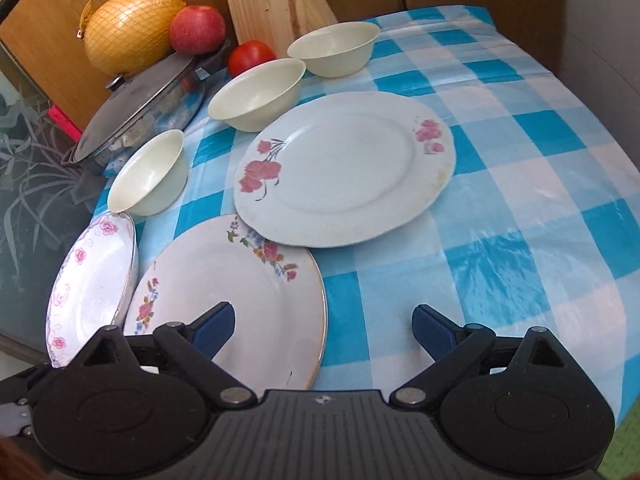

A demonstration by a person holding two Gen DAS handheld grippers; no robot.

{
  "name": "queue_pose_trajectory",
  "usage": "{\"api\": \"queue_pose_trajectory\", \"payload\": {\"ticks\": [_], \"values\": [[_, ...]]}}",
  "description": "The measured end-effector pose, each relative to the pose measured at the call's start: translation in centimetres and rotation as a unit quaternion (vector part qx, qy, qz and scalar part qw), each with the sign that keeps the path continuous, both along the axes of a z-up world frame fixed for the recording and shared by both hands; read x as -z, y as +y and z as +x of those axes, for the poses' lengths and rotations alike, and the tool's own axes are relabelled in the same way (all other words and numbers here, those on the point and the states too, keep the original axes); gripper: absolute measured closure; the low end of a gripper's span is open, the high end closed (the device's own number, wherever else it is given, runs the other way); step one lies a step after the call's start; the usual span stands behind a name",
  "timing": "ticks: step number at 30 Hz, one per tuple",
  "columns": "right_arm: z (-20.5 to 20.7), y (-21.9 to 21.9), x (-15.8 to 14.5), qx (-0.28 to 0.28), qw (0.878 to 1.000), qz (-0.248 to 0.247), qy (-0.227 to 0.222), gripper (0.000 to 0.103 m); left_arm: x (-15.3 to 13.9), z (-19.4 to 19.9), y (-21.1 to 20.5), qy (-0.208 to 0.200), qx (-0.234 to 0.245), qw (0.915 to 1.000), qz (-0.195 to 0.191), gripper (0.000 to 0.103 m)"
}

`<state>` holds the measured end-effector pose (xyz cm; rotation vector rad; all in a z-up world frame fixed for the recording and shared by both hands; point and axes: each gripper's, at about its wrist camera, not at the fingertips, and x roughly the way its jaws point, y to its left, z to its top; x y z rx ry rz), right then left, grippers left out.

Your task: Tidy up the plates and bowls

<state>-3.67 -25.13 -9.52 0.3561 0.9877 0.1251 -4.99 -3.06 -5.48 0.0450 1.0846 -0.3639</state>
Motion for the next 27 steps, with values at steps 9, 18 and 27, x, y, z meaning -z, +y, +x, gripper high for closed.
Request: {"api": "queue_pose_trajectory", "payload": {"ticks": [9, 18, 27], "values": [[1.1, -0.5, 0.1, -0.028, 0.999, 0.036, -0.004, 0.029, 1.0, 1.6, -1.1, 0.016, -0.020, 0.9994, 0.023, 0.000], [-0.6, -0.7, 0.0, -0.057, 0.998, 0.030, -0.005, 0.048, 1.0, 0.4, -2.8, -0.008, 0.024, 0.9988, 0.042, 0.000], [-2.0, -0.5, -0.1, -0.099, 0.995, 0.019, -0.002, 0.049, 1.1, -0.5, -1.9, 0.003, 0.056, 0.9978, 0.035, 0.000]]}}
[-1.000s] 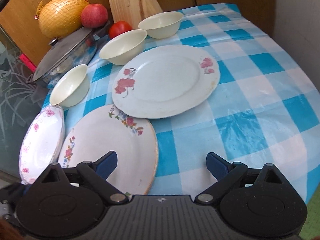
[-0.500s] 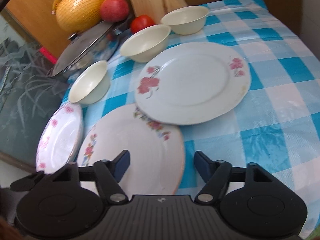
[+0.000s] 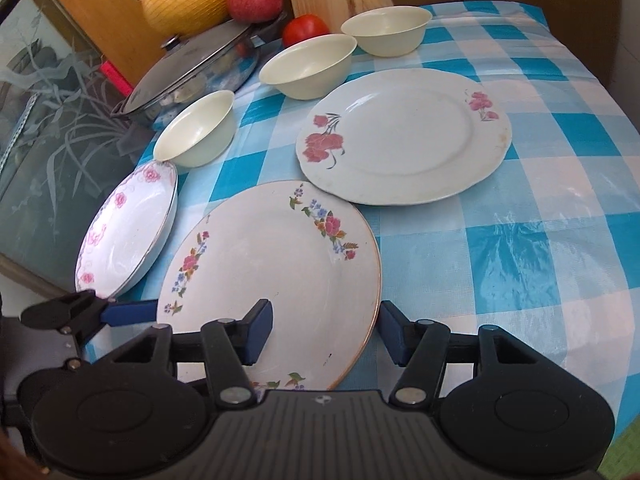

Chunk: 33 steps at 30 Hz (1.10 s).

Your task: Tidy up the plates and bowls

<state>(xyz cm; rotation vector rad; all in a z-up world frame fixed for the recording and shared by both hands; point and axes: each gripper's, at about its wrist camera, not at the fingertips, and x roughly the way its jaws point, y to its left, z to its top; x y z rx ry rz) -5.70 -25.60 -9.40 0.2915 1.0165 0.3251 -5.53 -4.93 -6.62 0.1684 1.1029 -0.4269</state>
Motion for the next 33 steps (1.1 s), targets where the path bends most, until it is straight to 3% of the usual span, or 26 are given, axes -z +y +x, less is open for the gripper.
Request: {"api": "queue_pose_trajectory", "payload": {"ticks": [4, 8, 15, 21, 25, 33], "values": [[1.2, -2.3, -0.1, 0.075, 0.997, 0.003, 0.005, 0.049, -1.0, 0.1, 0.6, -0.022, -0.014, 0.9996, 0.004, 0.000], [2.5, -4.3, 0.2, 0.142, 0.990, 0.007, 0.006, 0.049, -2.5, 1.5, 0.5, -0.029, -0.023, 0.9989, -0.029, 0.000], [5.4, -5.7, 0.5, 0.202, 0.979, 0.023, 0.006, 0.049, -2.0, 8.9, -2.5, 0.007, -0.048, 0.9976, -0.050, 0.000], [7.3, -7.4, 0.9, 0.237, 0.971, 0.038, 0.001, 0.049, -1.4, 13.9, -4.5, -0.015, -0.067, 0.9964, -0.048, 0.000], [8.4, -8.0, 0.9, 0.244, 0.969, 0.038, 0.003, 0.049, -0.6, 15.7, -5.6, 0.001, -0.070, 0.9960, -0.056, 0.000], [9.9, -8.6, 1.0, 0.249, 0.968, 0.022, 0.000, 0.049, 0.7, 16.7, -8.1, -0.009, -0.060, 0.9980, -0.015, 0.001]]}}
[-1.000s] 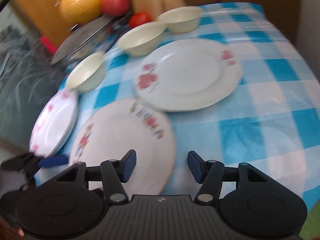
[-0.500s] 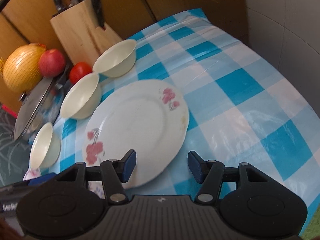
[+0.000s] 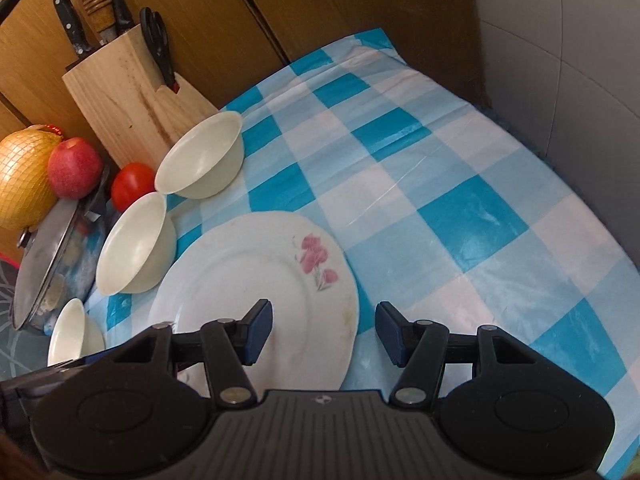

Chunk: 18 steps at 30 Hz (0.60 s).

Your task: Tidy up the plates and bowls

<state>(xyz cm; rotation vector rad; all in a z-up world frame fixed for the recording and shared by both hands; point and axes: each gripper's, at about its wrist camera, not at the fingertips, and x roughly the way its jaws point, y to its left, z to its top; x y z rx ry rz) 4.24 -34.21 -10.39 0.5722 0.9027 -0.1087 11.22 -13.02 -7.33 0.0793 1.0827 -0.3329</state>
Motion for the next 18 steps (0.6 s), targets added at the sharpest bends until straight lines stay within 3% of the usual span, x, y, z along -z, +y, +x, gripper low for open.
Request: {"api": "queue_pose_trajectory", "payload": {"ticks": [7, 11, 14, 18], "values": [[0.2, -0.1, 0.0, -0.007, 1.000, 0.001, 0.000, 0.048, 0.5, 0.8, -0.1, -0.007, -0.010, 0.9998, 0.014, 0.003], [0.2, 0.3, 0.0, -0.010, 1.000, -0.010, 0.002, 0.063, 0.5, 0.9, -0.3, -0.013, -0.004, 0.9998, 0.015, 0.003], [0.2, 1.0, -0.1, -0.020, 0.999, -0.031, 0.000, 0.063, 0.6, 0.9, -0.3, -0.009, -0.001, 0.9999, 0.007, 0.003], [0.2, 0.5, 0.0, -0.011, 1.000, -0.010, -0.001, 0.070, 0.5, 0.7, -1.0, -0.009, 0.019, 0.9998, -0.003, 0.005]]}}
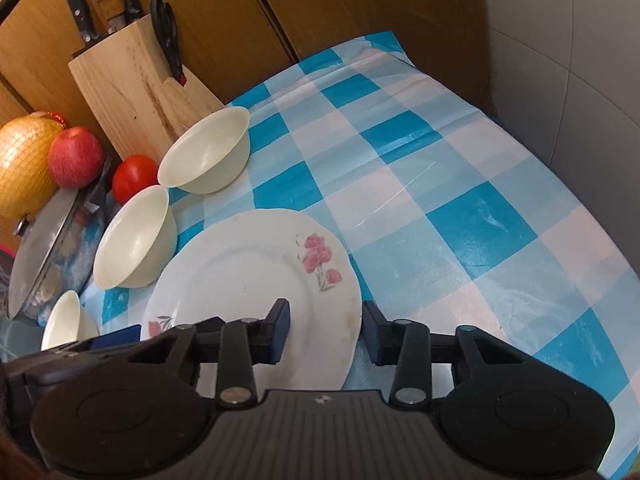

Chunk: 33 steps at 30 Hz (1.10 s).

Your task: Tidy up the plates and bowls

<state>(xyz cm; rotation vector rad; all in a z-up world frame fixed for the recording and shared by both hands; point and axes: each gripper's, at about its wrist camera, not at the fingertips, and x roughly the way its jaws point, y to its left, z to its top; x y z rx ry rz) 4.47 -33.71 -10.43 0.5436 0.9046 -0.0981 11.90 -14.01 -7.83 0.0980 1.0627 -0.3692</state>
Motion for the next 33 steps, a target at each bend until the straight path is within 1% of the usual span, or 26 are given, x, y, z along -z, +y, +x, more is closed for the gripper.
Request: {"api": "queue_pose_trajectory", "payload": {"ticks": [2, 4, 8, 12, 16, 19, 25, 33], "values": [[-0.03, -0.04, 0.07, -0.001, 1.000, 0.003, 0.000, 0.073, 0.00, -0.17, -0.45, -0.003, 0.009, 0.9999, 0.004, 0.007], [-0.07, -0.09, 0.10, -0.002, 1.000, 0.005, -0.001, 0.073, 0.04, -0.32, -0.75, -0.007, 0.015, 0.9998, 0.006, 0.008], [0.03, 0.30, 0.02, -0.014, 1.000, -0.009, -0.002, 0.073, 0.13, -0.05, -0.83, -0.010, 0.014, 0.9998, 0.006, 0.008], [0.09, 0.05, 0.06, -0.011, 1.000, 0.000, -0.001, 0.073, 0.24, -0.13, -0.98, -0.015, 0.014, 0.9998, 0.008, 0.007], [0.05, -0.20, 0.15, -0.023, 1.000, 0.004, -0.003, 0.072, 0.31, -0.11, -0.91, -0.014, 0.018, 0.9997, 0.006, 0.005], [-0.01, -0.23, 0.16, -0.014, 1.000, 0.010, -0.003, 0.072, 0.34, -0.14, -1.01, -0.014, 0.017, 0.9997, 0.007, 0.005], [0.10, 0.28, 0.01, -0.017, 1.000, -0.010, -0.002, 0.074, 0.19, -0.24, -1.13, -0.014, 0.010, 0.9998, 0.009, 0.006], [0.01, 0.51, -0.05, -0.014, 1.000, -0.020, -0.006, 0.075, 0.00, -0.36, -1.20, -0.014, 0.005, 0.9998, 0.013, 0.009]]}}
